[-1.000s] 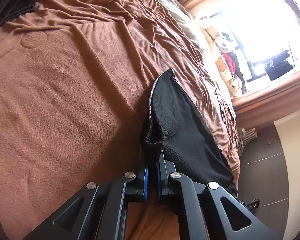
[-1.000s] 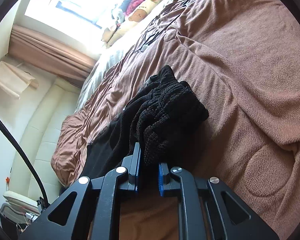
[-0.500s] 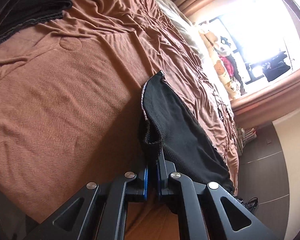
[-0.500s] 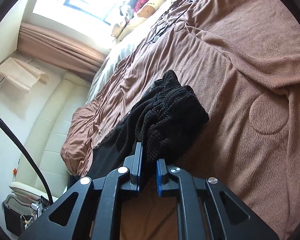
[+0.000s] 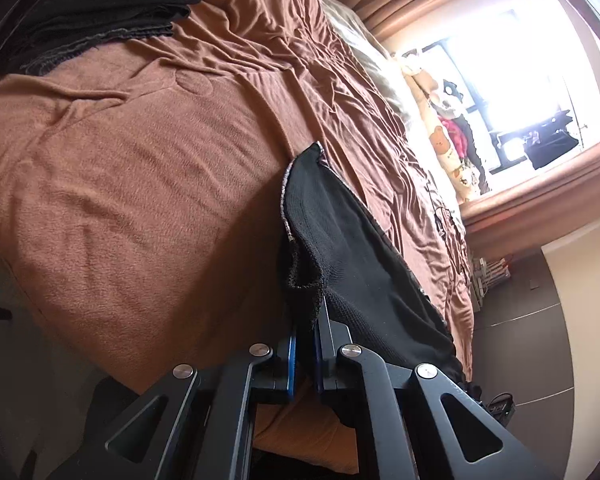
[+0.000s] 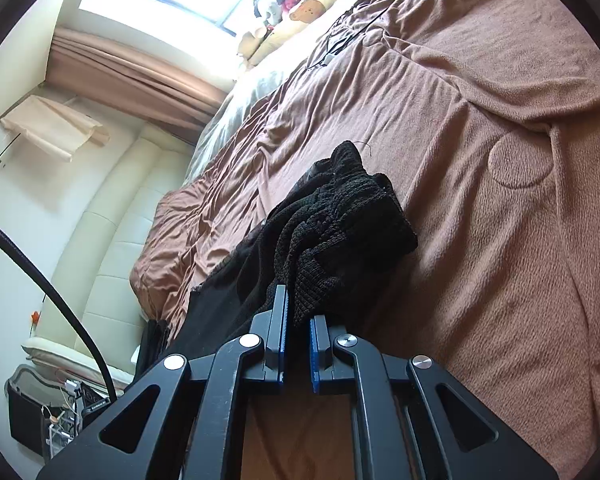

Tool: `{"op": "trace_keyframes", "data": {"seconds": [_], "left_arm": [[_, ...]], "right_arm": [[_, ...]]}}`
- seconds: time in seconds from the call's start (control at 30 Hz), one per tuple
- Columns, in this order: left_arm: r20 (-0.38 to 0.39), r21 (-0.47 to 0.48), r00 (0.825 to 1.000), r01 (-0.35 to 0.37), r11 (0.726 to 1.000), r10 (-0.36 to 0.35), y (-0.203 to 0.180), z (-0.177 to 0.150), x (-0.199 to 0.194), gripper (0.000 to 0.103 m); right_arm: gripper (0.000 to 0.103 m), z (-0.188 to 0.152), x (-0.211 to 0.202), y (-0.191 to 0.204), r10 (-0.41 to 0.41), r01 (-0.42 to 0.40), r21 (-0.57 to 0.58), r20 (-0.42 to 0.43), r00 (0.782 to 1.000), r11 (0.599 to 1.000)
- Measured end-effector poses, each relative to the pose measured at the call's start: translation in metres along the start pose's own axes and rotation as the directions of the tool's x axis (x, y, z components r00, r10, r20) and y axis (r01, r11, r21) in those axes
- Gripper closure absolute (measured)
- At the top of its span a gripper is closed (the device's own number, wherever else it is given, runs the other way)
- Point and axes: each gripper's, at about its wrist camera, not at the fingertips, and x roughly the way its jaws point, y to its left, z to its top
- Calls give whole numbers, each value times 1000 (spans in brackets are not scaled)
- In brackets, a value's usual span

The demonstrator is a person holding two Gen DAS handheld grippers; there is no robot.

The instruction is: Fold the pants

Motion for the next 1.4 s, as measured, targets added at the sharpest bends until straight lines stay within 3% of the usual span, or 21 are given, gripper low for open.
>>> {"op": "trace_keyframes", "data": {"seconds": [0.13, 0.2, 0.27, 0.3, 0.33, 0.37, 0.4, 0.43, 0.5, 0.57, 0.73, 1.1, 1.4], "left_arm": [[-43, 16, 998, -54, 998, 55, 12, -7, 11, 94], [-84, 50, 987, -134, 990, 138, 14, -9, 23, 89], [-94, 76, 979, -176, 981, 183, 19, -9, 29, 67], [-94, 84, 977, -182, 980, 189, 22, -9, 29, 58], [-87, 92, 976, -192, 977, 200, 24, -7, 29, 45], [-73, 99, 976, -200, 975, 207, 25, -5, 27, 42], [-65, 109, 975, -206, 972, 214, 25, -2, 27, 42], [-64, 118, 974, -210, 971, 218, 26, 1, 27, 42], [-68, 127, 973, -211, 969, 221, 26, 7, 30, 42], [-68, 152, 972, -213, 965, 226, 23, 14, 33, 42], [-79, 220, 972, -200, 955, 222, 8, 35, 47, 42], [-61, 361, 970, -198, 911, 234, -25, 80, 79, 42], [-77, 453, 965, -189, 871, 250, -38, 104, 121, 42]], "right_arm": [[97, -3, -4, 2, -33, 32, -17, -20, 999, 999], [95, -2, -1, 5, -130, 129, -40, -41, 991, 991], [89, 0, 6, 11, -219, 213, -84, -68, 973, 973], [82, 1, 7, 12, -230, 224, -91, -72, 970, 970], [67, 2, 7, 13, -247, 240, -101, -65, 967, 965], [55, 4, 5, 15, -281, 275, -118, -43, 959, 954], [30, 5, 1, 18, -319, 315, -135, -10, 948, 940], [22, 7, -4, 19, -349, 349, -142, 26, 937, 926], [22, 12, -8, 19, -355, 360, -138, 56, 933, 923], [22, 17, -9, 19, -327, 332, -138, 60, 943, 933], [22, 21, -3, 25, -337, 343, -218, 66, 939, 913], [22, 24, 32, 54, -451, 455, -351, 97, 887, 818], [22, 32, 66, 64, -447, 428, -416, 57, 893, 802]]}}
